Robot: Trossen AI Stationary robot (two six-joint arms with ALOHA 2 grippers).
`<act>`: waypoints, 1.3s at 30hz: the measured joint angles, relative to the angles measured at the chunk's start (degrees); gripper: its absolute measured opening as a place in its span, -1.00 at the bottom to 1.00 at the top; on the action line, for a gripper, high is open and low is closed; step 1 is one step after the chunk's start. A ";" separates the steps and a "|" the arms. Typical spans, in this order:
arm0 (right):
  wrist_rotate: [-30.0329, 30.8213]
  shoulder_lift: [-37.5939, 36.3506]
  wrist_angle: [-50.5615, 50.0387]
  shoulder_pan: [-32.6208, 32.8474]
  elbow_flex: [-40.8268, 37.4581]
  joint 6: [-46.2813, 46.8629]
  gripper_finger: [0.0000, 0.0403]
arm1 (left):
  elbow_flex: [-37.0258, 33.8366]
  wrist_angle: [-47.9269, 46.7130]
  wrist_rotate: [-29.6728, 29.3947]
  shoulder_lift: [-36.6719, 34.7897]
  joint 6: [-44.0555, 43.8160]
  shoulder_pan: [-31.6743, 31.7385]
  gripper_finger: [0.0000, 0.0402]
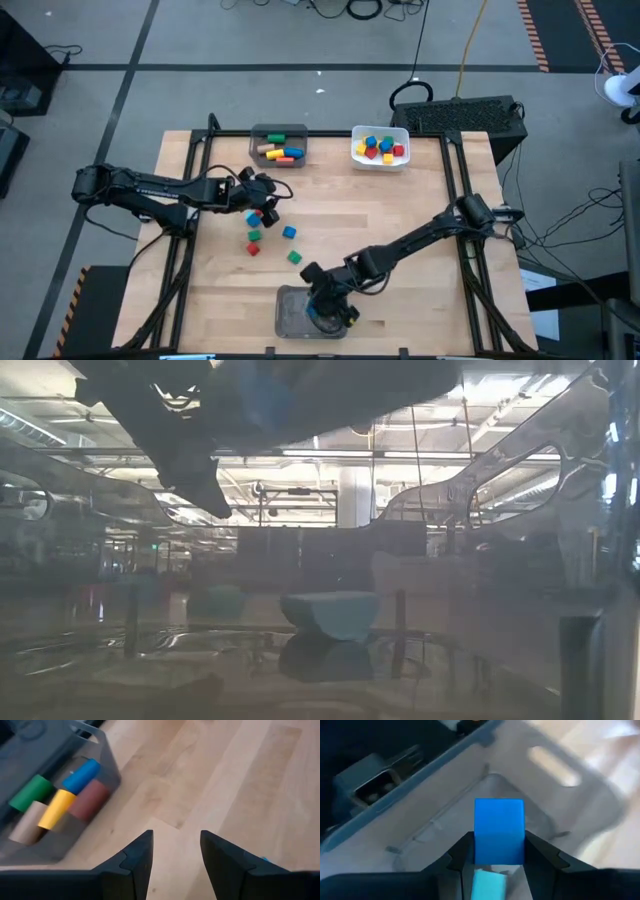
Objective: Sort blocks by size
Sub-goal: Put the blue half circle block into the bottom black bin
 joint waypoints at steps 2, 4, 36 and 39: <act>-2.10 0.84 0.24 0.18 0.00 -0.40 -0.39 | 0.00 -0.03 1.01 0.00 -0.86 0.01 -0.17; -2.77 1.47 0.48 0.11 0.00 -1.31 -0.39 | -0.07 -0.25 1.24 0.00 -1.28 -0.02 -0.17; 11.24 -1.79 1.84 -1.98 0.02 6.30 0.07 | -0.50 -0.11 1.02 0.02 0.69 -0.32 -0.17; 16.10 -3.73 1.61 -3.09 0.02 5.97 0.05 | -0.50 -0.03 0.98 0.02 1.73 -0.32 -0.17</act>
